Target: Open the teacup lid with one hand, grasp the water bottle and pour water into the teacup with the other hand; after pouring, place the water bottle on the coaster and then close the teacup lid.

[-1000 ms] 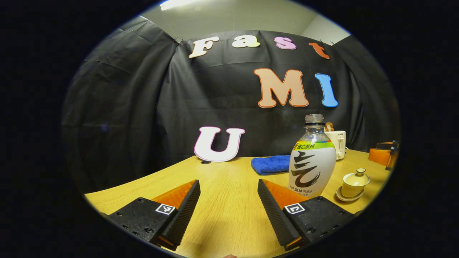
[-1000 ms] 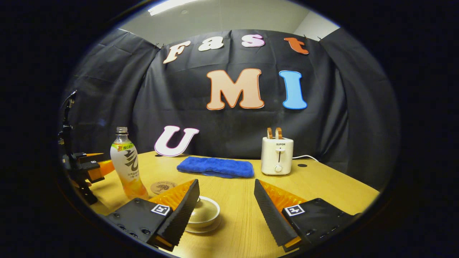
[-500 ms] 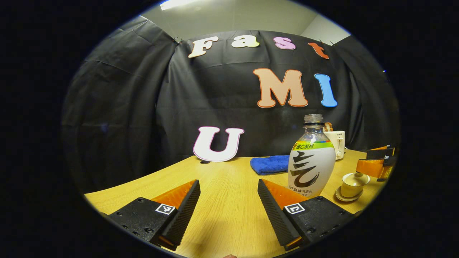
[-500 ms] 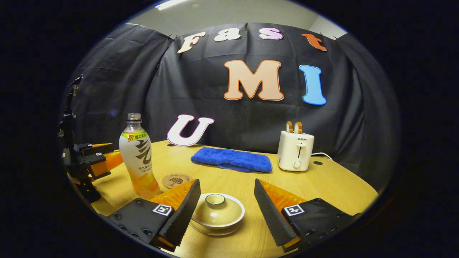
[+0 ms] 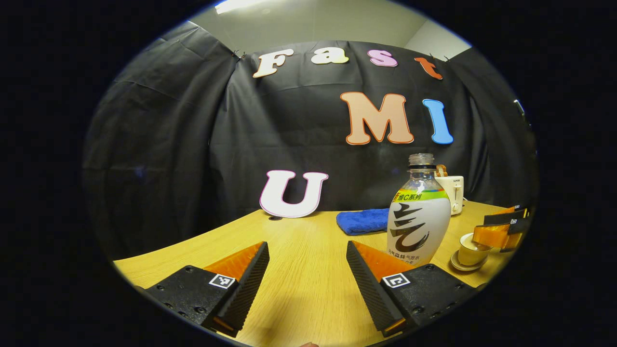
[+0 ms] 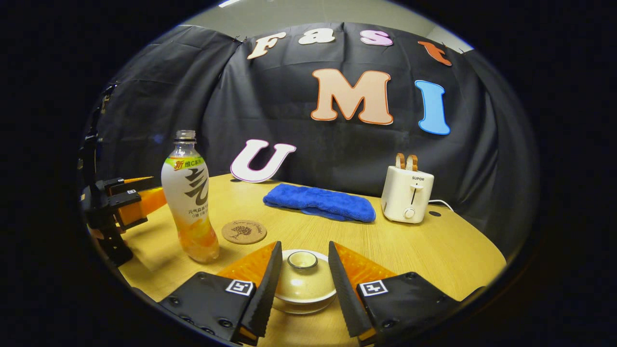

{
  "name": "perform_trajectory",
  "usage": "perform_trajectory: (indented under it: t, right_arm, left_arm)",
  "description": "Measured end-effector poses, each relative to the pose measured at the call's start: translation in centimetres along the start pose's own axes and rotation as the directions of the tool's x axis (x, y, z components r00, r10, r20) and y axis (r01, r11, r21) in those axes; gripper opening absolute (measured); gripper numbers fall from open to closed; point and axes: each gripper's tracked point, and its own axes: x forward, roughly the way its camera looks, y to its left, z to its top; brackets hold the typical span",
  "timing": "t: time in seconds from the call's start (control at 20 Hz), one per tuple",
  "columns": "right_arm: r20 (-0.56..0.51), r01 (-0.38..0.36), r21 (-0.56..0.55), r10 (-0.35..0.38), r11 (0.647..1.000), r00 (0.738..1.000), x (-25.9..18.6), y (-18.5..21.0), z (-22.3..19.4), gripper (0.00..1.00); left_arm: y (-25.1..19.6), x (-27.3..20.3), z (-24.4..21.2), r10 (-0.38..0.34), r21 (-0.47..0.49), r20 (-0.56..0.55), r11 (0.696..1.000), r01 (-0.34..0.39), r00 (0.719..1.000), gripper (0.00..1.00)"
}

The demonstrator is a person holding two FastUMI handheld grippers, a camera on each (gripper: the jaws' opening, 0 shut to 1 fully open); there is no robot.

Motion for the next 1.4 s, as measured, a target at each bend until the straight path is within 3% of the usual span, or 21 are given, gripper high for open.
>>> perform_trajectory:
  t: [0.1, 0.2, 0.9, 1.15, 1.4]
  right_arm:
    - [-0.006, -0.009, 0.006, 0.009, 1.0, 1.0, 0.5, 0.2, -0.4, 0.65]
    - [-0.005, -0.003, 0.026, 0.003, 1.0, 1.0, 0.0, 0.2, 0.0, 0.34]
    - [0.052, -0.01, 0.06, 0.007, 0.998, 0.999, -1.0, -0.4, 1.9, 0.31]
    - [0.089, -0.004, 0.051, -0.001, 0.999, 0.996, -2.8, -1.6, 3.2, 0.31]
    - [0.113, 0.018, 0.087, -0.028, 0.996, 0.993, -4.4, -4.0, 4.0, 0.31]
  left_arm:
    - [0.0, 0.0, 0.0, 0.0, 0.0, 0.0, 1.0, 0.0, 1.0, 0.94]
    - [0.0, -0.1, 0.0, 0.0, 0.0, 0.0, 1.0, 0.0, 1.0, 0.94]
    - [-0.1, -0.1, 0.0, -0.003, -0.002, -0.001, 1.0, 0.003, 1.0, 0.94]
    - [-0.7, -0.1, 0.1, -0.036, 0.001, 0.0, 0.999, 0.036, 0.999, 0.94]
    - [-2.7, -2.2, 0.2, -0.119, -0.013, 0.001, 0.993, 0.119, 0.993, 0.94]
